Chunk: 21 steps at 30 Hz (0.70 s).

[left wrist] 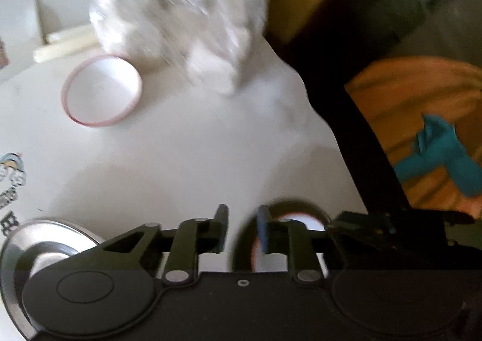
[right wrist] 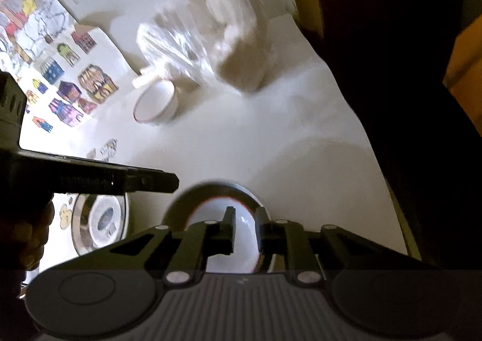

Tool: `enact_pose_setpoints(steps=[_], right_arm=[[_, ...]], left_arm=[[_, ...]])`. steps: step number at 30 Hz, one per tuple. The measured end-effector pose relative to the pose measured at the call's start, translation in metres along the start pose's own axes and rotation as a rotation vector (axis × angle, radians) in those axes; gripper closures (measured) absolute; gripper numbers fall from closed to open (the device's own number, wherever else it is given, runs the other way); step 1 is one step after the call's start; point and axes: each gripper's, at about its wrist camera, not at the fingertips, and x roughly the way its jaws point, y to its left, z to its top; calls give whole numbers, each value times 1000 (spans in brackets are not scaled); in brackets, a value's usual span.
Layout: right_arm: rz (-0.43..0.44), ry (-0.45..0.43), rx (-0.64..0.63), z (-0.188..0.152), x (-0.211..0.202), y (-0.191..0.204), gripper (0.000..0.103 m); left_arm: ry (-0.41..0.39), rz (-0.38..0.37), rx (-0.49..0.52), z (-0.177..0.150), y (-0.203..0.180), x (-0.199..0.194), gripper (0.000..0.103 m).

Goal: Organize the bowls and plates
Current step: 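Open both grippers and lift them out of the steel bowl, then move both grippers to the white bowl beside the dough bag and close on its rim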

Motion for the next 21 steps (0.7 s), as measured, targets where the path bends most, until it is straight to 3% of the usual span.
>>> enact_pose_setpoints(steps=[5,7,11,16,21], right_arm=[[33,-46,-16,18,4,7,65],[49,-51,-30,26,10,12,54],[79,-53,-57,41,22,22,41],[97,-54,-84,59,38,38,18],[111,-55,-88,76,57,48,7]], left_arm=[[-86,71,-82,9,28,-17,32],[-106,102,-116,12,39,-22,23],[-135,160,-171,18,60,-29,3],[-142,233,-209,25,80,-28,1],[-109,294,-233,37,96,-16,1]])
